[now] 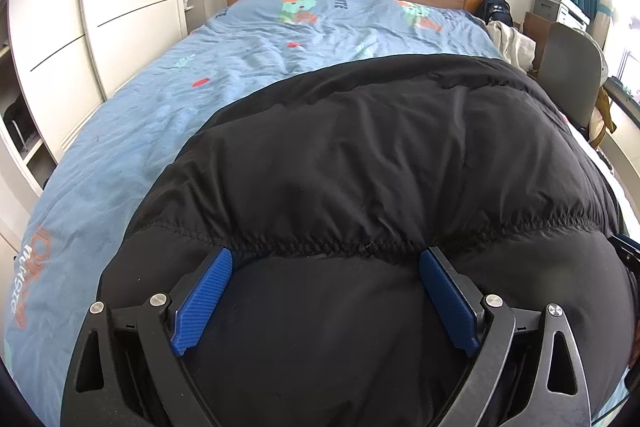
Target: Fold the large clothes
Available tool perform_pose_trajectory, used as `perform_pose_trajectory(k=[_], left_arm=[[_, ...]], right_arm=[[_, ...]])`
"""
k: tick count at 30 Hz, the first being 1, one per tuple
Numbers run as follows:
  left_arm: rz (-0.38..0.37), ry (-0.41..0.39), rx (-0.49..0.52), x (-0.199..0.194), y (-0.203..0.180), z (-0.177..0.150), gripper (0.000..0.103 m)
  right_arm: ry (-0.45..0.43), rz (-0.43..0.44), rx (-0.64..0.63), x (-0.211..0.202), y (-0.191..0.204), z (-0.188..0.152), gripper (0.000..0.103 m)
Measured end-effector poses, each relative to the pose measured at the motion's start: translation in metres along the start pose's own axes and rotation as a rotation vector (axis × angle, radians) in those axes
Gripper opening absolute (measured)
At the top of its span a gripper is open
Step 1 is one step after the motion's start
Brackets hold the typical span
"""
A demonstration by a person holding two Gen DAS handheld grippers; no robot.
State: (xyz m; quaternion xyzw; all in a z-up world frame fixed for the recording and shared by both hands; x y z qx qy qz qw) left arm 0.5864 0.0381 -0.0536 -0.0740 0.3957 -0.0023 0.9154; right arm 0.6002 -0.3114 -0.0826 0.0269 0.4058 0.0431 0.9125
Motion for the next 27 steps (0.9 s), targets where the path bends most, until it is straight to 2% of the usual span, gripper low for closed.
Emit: perform_pose_trajectory(k=[6, 9, 14, 19, 23, 27], left_arm=[[0.016, 0.0, -0.001, -0.004, 0.004, -0.003, 0.094], [0.019, -0.001, -0.02, -0.014, 0.008, -0.006, 0.094], [0.017, -0.015, -0.022, -0.029, 0.013, -0.012, 0.094], [-0.007, -0.017, -0.057, -0.033, 0.028, -0.033, 0.096], [-0.028, -0.005, -0.046, -0.025, 0.033, -0.046, 0.101], [-0.031, 0.032, -0.102, -0.017, 0.029, -0.055, 0.101]], right_arm=[[0.028, -0.074, 0.018, -0.009, -0.02, -0.01, 0.095], [0.012, -0.102, -0.003, -0.023, -0.013, -0.01, 0.095], [-0.071, 0.009, -0.04, -0.052, 0.033, -0.006, 0.095], [-0.055, 0.085, -0.105, -0.048, 0.072, -0.023, 0.095], [-0.054, 0.061, -0.12, -0.038, 0.065, -0.036, 0.096], [-0.049, 0.008, -0.105, -0.033, 0.039, -0.042, 0.099]])
Point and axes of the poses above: each gripper's, at about its wrist camera, not at the fingertips, and x roughly the way its jaws point, y to its left, z to its top, the point moved 7 cm from there along x, roughly the way its jaws point, and after that the axes turned 8 degrees about -x, right-handed, at the moved point
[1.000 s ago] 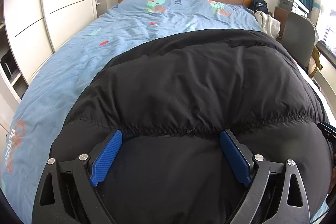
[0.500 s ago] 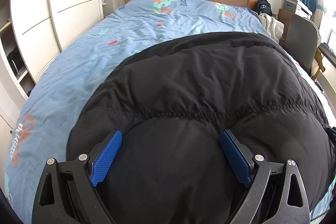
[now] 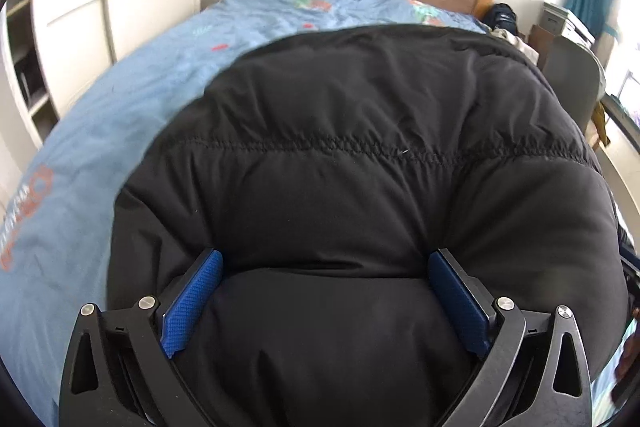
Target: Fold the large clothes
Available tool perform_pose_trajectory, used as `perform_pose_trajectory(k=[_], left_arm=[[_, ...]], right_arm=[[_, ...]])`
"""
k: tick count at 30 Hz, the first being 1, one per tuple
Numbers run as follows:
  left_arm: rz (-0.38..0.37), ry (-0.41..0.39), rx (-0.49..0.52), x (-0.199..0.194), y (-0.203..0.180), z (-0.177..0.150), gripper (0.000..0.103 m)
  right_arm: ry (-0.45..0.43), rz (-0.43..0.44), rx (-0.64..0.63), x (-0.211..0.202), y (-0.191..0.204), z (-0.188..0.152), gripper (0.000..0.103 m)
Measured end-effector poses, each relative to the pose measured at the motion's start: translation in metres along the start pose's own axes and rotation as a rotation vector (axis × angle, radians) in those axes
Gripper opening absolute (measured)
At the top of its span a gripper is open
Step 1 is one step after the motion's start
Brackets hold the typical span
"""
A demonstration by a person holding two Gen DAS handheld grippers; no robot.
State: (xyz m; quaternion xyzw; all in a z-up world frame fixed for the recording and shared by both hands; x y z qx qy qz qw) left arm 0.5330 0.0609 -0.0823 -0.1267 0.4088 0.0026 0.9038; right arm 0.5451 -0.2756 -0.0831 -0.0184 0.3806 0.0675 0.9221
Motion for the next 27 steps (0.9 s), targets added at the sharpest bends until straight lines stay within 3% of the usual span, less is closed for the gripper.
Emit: perform_pose_trajectory(k=[9, 17, 20, 27], left_arm=[[-0.019, 0.008, 0.03, -0.003, 0.003, -0.008, 0.102], [-0.048, 0.059, 0.055, -0.022, 0.024, -0.009, 0.102], [-0.022, 0.075, 0.06, -0.033, 0.035, -0.007, 0.102], [0.047, -0.001, 0.075, -0.074, 0.061, 0.009, 0.102]], right_arm=[[0.043, -0.067, 0.054, 0.0, -0.055, -0.021, 0.102], [0.108, -0.088, 0.115, -0.018, -0.078, -0.042, 0.103], [0.124, -0.103, 0.118, -0.029, -0.081, -0.044, 0.103], [0.111, -0.122, 0.111, -0.061, -0.091, -0.037, 0.103]])
Point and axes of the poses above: each gripper's, at about its wrist camera, not at the fingertips, and x roughly the way its jaws point, y to its left, z to its top, the point moved 7 cm from there along x, roughly the way its jaws point, and after that the axes turned 8 degrees about -x, right-handed, at the moved point
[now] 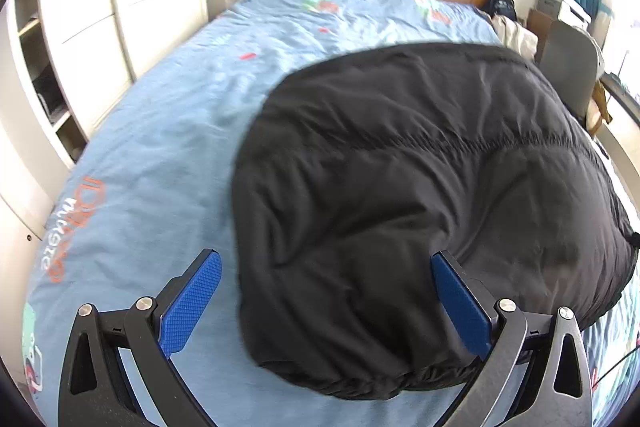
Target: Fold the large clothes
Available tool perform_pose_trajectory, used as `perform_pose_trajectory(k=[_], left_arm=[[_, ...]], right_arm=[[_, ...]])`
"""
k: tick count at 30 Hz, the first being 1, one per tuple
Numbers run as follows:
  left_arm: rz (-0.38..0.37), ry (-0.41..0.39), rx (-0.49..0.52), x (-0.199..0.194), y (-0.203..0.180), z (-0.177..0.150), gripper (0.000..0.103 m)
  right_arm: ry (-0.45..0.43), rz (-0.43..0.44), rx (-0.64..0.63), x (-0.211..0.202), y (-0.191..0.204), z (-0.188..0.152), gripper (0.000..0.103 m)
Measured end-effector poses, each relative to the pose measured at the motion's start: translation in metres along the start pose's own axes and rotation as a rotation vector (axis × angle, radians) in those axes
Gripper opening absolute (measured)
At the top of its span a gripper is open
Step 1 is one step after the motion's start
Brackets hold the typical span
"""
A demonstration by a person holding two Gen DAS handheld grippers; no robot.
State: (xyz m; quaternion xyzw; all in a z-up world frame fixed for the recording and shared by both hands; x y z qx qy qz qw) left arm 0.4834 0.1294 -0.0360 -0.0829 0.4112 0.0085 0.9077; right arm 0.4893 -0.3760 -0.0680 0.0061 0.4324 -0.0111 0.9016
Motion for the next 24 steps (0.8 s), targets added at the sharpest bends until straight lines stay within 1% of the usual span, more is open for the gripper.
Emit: perform_pose_trajectory(k=[2, 4, 7, 9, 11, 13, 16, 17, 19, 21, 24], left_arm=[[0.017, -0.022, -0.036, -0.005, 0.015, 0.007, 0.102], [0.016, -0.029, -0.115, -0.006, 0.038, 0.018, 0.102], [0.028, -0.031, -0.195, 0.0, 0.064, 0.034, 0.102], [0.047, -0.018, -0.235, 0.012, 0.083, 0.041, 0.102], [0.046, 0.011, -0.282, 0.025, 0.096, 0.044, 0.102], [0.023, 0.055, -0.338, 0.044, 0.109, 0.044, 0.102], [-0.039, 0.125, -0.414, 0.067, 0.113, 0.033, 0.102], [-0.065, 0.148, -0.442, 0.074, 0.113, 0.029, 0.102], [-0.129, 0.195, -0.489, 0.09, 0.114, 0.019, 0.102], [-0.17, 0.221, -0.522, 0.097, 0.113, 0.011, 0.102], [-0.234, 0.265, -0.549, 0.109, 0.11, -0.002, 0.103]], right_arm=[[-0.005, 0.028, 0.034, -0.007, -0.006, 0.001, 0.103], [-0.007, 0.057, 0.075, -0.009, -0.014, 0.004, 0.103], [-0.01, 0.146, 0.149, -0.006, -0.022, 0.007, 0.103], [0.015, 0.224, 0.226, 0.006, -0.027, 0.007, 0.103], [0.048, 0.258, 0.272, 0.021, -0.03, 0.004, 0.103], [0.088, 0.294, 0.309, 0.041, -0.032, -0.001, 0.103], [0.147, 0.364, 0.393, 0.07, -0.028, -0.013, 0.103], [0.15, 0.386, 0.414, 0.076, -0.027, -0.015, 0.103], [0.156, 0.462, 0.457, 0.087, -0.022, -0.017, 0.103], [0.169, 0.52, 0.492, 0.097, -0.019, -0.021, 0.103], [0.175, 0.579, 0.486, 0.104, -0.011, -0.021, 0.103]])
Point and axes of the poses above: each gripper's, at about its wrist camera, not at the fingertips, and x roughly the way its jaws point, y to its left, z to its top, the point moved 7 cm from there along x, roughly the way its jaws point, and after that the axes turned 8 degrees about -x, right-handed, at the moved point
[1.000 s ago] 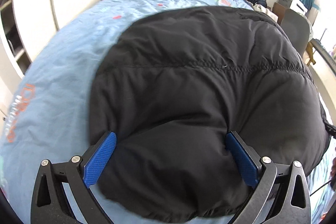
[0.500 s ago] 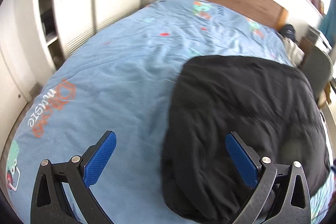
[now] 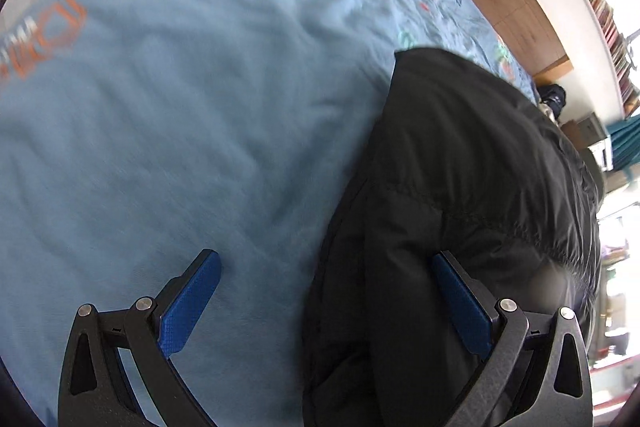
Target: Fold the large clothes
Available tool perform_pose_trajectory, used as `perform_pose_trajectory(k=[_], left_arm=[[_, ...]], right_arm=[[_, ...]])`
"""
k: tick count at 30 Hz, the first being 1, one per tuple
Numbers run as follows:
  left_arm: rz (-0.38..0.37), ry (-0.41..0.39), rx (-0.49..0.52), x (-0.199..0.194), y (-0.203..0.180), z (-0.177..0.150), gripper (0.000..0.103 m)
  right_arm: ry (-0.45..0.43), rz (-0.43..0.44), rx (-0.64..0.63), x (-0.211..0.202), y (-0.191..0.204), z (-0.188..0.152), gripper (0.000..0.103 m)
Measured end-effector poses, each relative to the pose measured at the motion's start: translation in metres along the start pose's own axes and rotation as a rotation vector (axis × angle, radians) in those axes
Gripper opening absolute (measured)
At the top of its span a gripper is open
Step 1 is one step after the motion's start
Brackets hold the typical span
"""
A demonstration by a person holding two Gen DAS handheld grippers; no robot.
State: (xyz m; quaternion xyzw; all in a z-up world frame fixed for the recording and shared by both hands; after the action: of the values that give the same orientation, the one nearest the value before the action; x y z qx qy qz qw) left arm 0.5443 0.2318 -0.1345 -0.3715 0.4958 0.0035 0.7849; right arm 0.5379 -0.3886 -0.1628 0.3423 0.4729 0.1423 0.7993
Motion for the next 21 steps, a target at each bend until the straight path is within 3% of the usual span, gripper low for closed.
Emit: perform_pose_trajectory(k=[3, 6, 10, 13, 19, 21], left_arm=[[-0.079, 0.048, -0.036, 0.006, 0.001, -0.011, 0.102], [-0.217, 0.126, -0.072, 0.008, -0.013, -0.021, 0.102], [-0.337, 0.228, -0.045, 0.016, -0.043, -0.037, 0.102], [-0.339, 0.25, -0.031, 0.023, -0.057, -0.046, 0.102], [-0.39, 0.286, -0.069, 0.024, -0.07, -0.056, 0.102], [-0.412, 0.305, -0.043, 0.019, -0.08, -0.062, 0.097]], right_arm=[[0.04, 0.072, -0.006, 0.013, 0.009, -0.004, 0.103], [0.08, 0.181, -0.006, 0.025, 0.029, -0.009, 0.103], [0.086, 0.226, -0.006, 0.039, 0.041, -0.011, 0.103], [0.068, 0.249, 0.015, 0.041, 0.037, -0.012, 0.103], [0.019, 0.196, -0.001, 0.047, 0.042, -0.014, 0.103], [0.03, 0.181, 0.005, 0.047, 0.044, -0.014, 0.103]])
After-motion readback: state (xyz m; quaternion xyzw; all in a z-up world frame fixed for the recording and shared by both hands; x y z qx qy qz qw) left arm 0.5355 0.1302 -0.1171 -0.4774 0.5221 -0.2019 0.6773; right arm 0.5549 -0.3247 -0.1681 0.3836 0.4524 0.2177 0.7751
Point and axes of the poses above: each gripper's, at about its wrist camera, not at the fingertips, and x roughly the way its jaws point, y to its left, z to its top, the point moved 7 cm from there along x, roughly the way its jaws point, and after that the axes turned 8 degrees about -x, right-handed, at the moved point
